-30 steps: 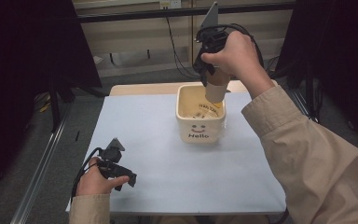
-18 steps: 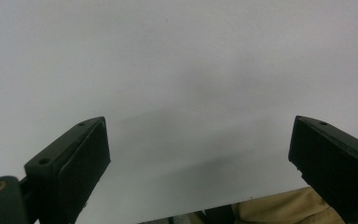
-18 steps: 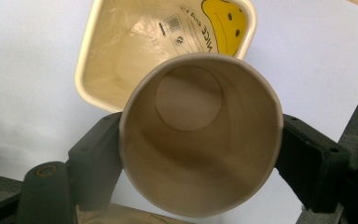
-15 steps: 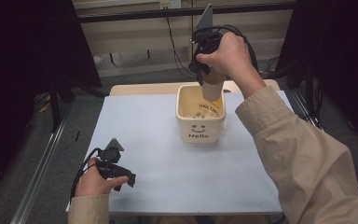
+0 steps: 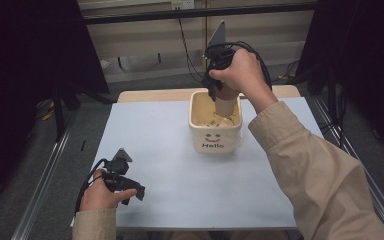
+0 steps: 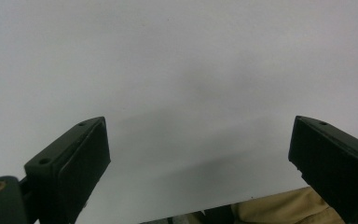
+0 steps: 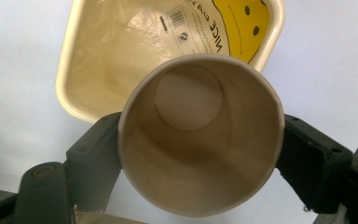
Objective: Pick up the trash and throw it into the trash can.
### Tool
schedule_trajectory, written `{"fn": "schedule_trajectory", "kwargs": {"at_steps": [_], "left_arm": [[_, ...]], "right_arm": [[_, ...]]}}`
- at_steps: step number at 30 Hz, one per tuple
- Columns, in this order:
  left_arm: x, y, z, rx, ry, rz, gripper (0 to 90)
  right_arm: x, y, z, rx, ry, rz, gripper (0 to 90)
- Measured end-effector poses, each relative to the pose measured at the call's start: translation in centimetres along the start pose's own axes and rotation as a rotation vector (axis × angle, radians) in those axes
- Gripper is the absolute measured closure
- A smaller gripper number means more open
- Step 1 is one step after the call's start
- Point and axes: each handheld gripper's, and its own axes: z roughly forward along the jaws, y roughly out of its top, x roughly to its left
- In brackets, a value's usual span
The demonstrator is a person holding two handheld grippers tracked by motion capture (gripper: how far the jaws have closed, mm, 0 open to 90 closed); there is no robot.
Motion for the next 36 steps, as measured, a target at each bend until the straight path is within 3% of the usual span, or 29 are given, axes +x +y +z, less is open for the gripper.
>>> {"fn": "schedule_trajectory", "kwargs": {"at_steps": [8, 18, 28, 36], "left_arm": [[-0.1, -0.1, 0.0, -0.004, -0.001, -0.012, 5.1], [-0.1, -0.1, 0.0, -0.001, 0.001, -0.009, 5.1], [0.1, -0.1, -0.1, 0.001, -0.001, 0.0, 5.2], [0.1, -0.3, 0.0, -0.002, 0.002, -0.015, 5.2]], "right_arm": [[0.0, 0.3, 1.8, 0.018, 0.0, -0.003, 19.9], [0.2, 0.2, 1.9, 0.008, 0.009, -0.003, 13.6], [-0.2, 0.0, 1.3, 0.0, 0.007, -0.008, 9.6], [-0.7, -0.6, -1.1, -0.019, 0.01, -0.013, 9.2]]}}
